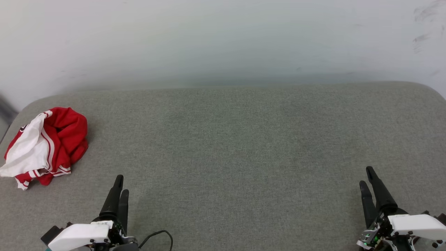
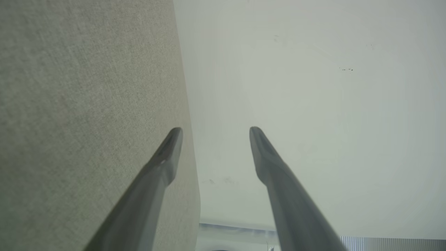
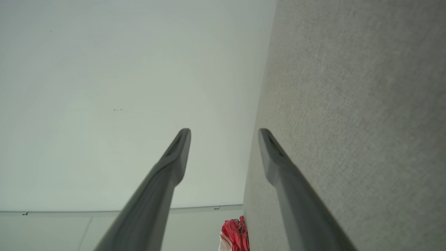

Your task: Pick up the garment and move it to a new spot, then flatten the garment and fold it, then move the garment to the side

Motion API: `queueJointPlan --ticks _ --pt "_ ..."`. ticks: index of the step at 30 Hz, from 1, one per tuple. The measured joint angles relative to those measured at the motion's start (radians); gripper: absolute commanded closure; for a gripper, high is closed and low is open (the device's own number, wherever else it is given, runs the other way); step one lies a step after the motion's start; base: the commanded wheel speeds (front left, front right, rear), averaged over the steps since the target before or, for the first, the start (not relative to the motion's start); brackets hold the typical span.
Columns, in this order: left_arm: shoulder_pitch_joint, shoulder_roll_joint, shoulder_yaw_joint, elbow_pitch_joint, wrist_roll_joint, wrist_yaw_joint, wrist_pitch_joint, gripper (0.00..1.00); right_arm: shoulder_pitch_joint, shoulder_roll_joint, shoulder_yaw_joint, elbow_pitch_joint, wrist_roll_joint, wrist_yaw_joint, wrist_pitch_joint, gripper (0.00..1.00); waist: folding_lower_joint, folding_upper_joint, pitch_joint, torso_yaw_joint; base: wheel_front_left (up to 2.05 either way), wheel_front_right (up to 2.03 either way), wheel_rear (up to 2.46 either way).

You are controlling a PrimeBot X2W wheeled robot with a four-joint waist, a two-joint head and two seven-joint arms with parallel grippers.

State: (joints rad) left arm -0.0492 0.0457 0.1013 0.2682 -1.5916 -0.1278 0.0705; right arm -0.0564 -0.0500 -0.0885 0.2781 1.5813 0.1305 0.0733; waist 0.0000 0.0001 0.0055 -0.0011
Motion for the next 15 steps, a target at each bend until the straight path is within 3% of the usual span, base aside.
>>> queueJointPlan --ticks 15 --pt "0.017 0.000 0.048 -0.028 0.123 0.000 -0.066 0.00 0.000 0.000 -0.016 -0.011 -0.223 0.000 -0.067 0.00 0.0000 0.0000 0.000 -0.001 0.00 0.00 0.00"
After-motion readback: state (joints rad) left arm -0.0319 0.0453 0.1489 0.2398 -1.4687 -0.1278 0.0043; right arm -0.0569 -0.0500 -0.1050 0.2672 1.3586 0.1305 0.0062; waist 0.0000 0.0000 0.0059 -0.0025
